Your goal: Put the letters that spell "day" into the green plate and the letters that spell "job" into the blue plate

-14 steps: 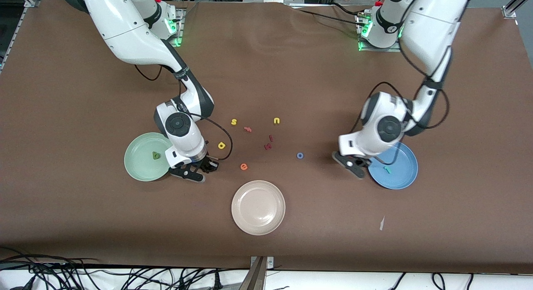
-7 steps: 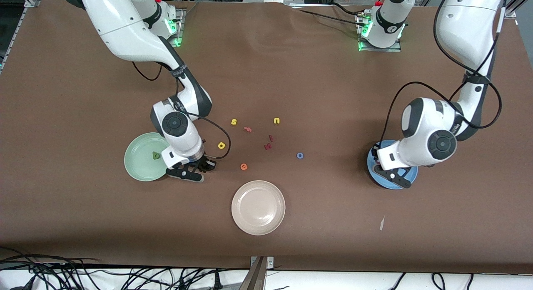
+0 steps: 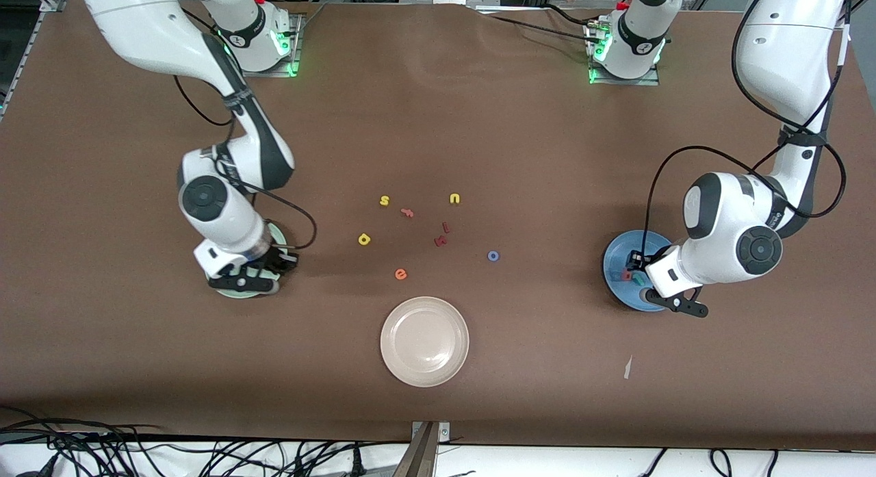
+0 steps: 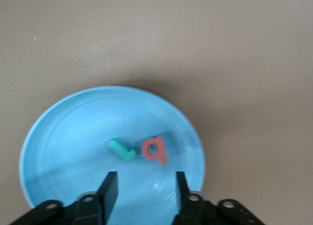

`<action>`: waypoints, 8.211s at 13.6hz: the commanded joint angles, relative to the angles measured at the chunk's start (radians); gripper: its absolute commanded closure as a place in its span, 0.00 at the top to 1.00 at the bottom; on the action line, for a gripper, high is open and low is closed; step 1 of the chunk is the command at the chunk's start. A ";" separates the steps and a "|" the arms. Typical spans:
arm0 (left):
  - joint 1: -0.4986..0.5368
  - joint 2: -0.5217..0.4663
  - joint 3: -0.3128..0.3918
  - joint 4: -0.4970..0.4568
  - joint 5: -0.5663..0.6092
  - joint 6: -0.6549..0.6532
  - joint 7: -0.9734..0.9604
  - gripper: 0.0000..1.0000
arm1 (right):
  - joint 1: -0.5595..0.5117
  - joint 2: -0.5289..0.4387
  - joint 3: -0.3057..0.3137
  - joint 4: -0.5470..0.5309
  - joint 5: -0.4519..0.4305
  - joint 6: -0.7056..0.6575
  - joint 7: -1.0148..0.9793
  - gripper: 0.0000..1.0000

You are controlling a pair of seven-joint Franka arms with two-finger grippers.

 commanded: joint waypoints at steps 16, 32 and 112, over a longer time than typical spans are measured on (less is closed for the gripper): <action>-0.428 0.231 -0.007 0.198 -0.030 0.090 -0.875 1.00 | 0.072 0.032 0.193 -0.092 0.018 0.156 0.487 0.56; -0.474 0.263 0.000 0.217 -0.016 0.112 -0.879 0.36 | 0.192 0.118 0.127 -0.045 -0.028 0.199 0.574 0.55; -0.140 -0.522 0.210 0.066 0.050 -0.491 -0.140 1.00 | -0.104 -0.350 0.005 0.447 0.136 -0.927 -0.276 1.00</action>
